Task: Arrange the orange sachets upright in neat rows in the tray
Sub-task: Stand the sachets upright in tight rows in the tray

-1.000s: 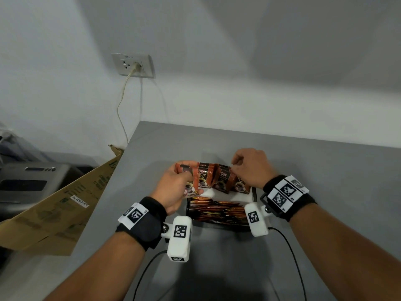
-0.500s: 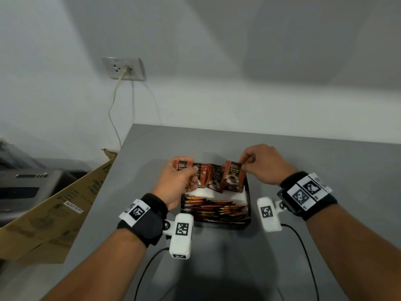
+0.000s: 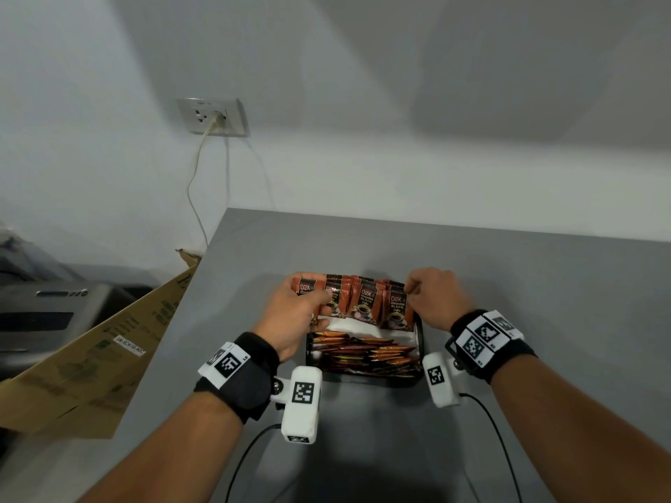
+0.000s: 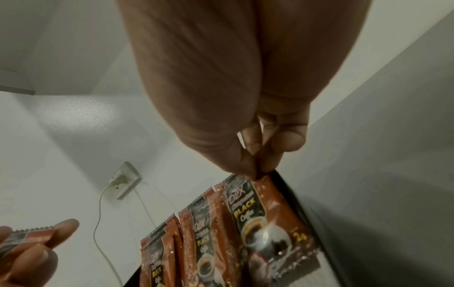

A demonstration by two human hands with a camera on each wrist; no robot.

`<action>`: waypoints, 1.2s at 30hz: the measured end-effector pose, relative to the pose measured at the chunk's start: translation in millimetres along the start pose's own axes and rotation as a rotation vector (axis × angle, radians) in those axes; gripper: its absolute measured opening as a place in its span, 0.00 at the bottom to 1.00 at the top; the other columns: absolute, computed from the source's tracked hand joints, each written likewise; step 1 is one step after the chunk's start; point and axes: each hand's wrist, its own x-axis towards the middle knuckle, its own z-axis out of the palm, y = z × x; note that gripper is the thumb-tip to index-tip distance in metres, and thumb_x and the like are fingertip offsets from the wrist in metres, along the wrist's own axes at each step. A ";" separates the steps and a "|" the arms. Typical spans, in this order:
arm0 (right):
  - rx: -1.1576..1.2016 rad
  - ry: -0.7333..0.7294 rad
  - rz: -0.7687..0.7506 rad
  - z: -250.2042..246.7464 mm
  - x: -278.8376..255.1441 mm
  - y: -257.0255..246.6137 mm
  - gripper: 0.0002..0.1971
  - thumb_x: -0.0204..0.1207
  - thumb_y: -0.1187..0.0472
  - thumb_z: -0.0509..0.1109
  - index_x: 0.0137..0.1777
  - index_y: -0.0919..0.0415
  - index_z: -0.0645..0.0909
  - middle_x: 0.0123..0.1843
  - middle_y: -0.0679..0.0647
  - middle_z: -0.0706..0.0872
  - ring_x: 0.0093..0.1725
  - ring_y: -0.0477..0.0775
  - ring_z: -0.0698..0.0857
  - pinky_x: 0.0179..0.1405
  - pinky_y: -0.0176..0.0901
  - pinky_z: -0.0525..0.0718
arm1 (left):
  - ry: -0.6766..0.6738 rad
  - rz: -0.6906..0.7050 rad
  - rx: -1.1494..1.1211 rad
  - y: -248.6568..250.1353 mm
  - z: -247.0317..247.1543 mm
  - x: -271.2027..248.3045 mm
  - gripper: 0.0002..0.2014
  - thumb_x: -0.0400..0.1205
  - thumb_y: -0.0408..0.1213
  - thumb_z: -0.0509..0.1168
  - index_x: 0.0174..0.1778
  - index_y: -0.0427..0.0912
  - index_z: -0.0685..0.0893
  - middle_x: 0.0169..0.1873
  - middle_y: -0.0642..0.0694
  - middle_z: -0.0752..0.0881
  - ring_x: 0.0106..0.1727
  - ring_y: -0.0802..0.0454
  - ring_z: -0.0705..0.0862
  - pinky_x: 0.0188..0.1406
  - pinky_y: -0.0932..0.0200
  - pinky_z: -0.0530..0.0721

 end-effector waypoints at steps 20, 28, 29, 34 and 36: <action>-0.017 0.067 -0.006 3.3 0.4 1.2 0.06 0.78 0.69 0.68 0.44 0.60 0.86 0.43 0.49 0.84 0.36 0.38 0.80 0.27 0.24 0.69 | -0.003 -0.025 -0.009 -0.8 0.8 -0.5 0.12 0.83 0.30 0.69 0.62 0.41 0.82 0.46 0.43 0.90 0.39 0.55 0.87 0.43 0.53 0.87; 0.007 0.123 -0.019 0.0 -2.2 5.5 0.04 0.78 0.66 0.72 0.48 0.58 0.88 0.51 0.52 0.85 0.49 0.50 0.83 0.46 0.40 0.80 | -0.037 -0.075 -0.134 2.8 -1.5 -4.6 0.21 0.79 0.17 0.56 0.64 0.36 0.81 0.51 0.35 0.86 0.54 0.39 0.86 0.43 0.47 0.91; 0.014 0.138 -0.024 -3.1 -3.2 5.4 0.04 0.78 0.64 0.73 0.49 0.56 0.88 0.52 0.52 0.85 0.49 0.49 0.82 0.47 0.39 0.79 | -0.049 -0.063 -0.124 3.9 -0.4 -6.0 0.19 0.80 0.17 0.57 0.63 0.36 0.82 0.50 0.36 0.87 0.51 0.42 0.88 0.44 0.47 0.91; 0.183 0.175 -0.161 -30.6 -20.7 -23.7 0.06 0.79 0.59 0.74 0.54 0.53 0.88 0.46 0.41 0.86 0.45 0.35 0.83 0.43 0.22 0.75 | -0.072 0.091 0.022 7.6 9.8 -7.8 0.17 0.77 0.16 0.69 0.59 0.36 0.82 0.47 0.37 0.89 0.41 0.46 0.90 0.42 0.49 0.90; 0.297 0.078 -0.238 -38.4 -29.8 -45.5 0.09 0.78 0.56 0.74 0.57 0.50 0.88 0.48 0.39 0.88 0.48 0.34 0.85 0.47 0.23 0.78 | -0.082 0.139 0.027 10.2 16.3 -6.5 0.19 0.75 0.16 0.71 0.60 0.34 0.81 0.47 0.35 0.89 0.42 0.44 0.89 0.42 0.50 0.90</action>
